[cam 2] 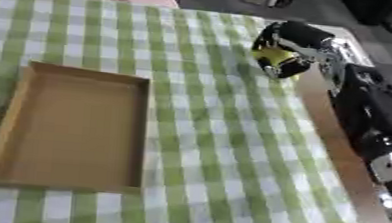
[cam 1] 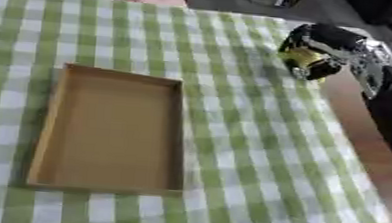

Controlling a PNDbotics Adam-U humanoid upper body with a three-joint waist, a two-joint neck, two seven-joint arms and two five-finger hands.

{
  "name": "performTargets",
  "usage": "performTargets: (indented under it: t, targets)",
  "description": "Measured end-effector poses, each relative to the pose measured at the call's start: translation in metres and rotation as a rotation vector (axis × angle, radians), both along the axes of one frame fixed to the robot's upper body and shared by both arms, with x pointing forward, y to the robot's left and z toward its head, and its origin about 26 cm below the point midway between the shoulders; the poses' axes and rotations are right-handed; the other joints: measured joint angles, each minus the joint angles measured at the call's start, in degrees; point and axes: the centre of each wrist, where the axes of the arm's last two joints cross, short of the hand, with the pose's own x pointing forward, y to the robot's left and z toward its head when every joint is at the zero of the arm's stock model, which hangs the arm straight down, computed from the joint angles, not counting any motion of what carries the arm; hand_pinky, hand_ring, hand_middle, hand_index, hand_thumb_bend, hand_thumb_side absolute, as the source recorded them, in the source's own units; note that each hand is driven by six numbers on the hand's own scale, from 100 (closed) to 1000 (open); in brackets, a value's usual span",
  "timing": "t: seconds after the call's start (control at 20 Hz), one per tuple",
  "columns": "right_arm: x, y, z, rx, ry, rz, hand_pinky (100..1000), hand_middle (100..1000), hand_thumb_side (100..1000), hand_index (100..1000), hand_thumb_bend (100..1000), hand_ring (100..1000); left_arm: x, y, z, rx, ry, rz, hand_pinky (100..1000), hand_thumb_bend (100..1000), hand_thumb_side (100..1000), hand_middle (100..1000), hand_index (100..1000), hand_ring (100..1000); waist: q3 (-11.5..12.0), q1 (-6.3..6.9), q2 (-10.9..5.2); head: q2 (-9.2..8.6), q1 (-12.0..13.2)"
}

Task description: Pick up objects on the table and place them in the box.

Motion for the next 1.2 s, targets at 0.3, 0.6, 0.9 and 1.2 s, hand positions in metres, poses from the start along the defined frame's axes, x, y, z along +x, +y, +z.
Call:
performTargets:
  t: [0.3, 0.6, 0.9, 1.2]
  targets:
    - [0.005, 0.016, 0.01, -0.042, -0.019, 0.073, 525, 521, 100, 707, 100, 533, 0.0, -0.001, -0.001, -0.004, 0.009, 0.006, 536, 100, 709, 692, 590, 676, -0.6, -0.52, -1.69, 1.66, 1.7]
    - [0.009, 0.032, 0.022, -0.065, -0.035, 0.14, 528, 523, 100, 709, 114, 536, 0.001, -0.003, -0.002, -0.014, 0.015, 0.007, 538, 100, 698, 692, 592, 677, -1.1, -0.62, -2.84, 2.86, 2.9]
    - [0.022, 0.061, 0.028, -0.101, -0.029, 0.222, 530, 525, 100, 710, 123, 540, 0.001, -0.006, -0.004, -0.027, 0.024, 0.011, 541, 100, 680, 691, 595, 677, -1.5, -0.17, -4.42, 4.1, 3.1]
    - [0.033, 0.089, 0.02, -0.136, 0.008, 0.298, 528, 528, 100, 712, 135, 545, 0.002, -0.009, -0.006, -0.042, 0.028, 0.015, 544, 100, 661, 692, 599, 679, -1.8, 0.34, -6.2, 5.82, 3.4]
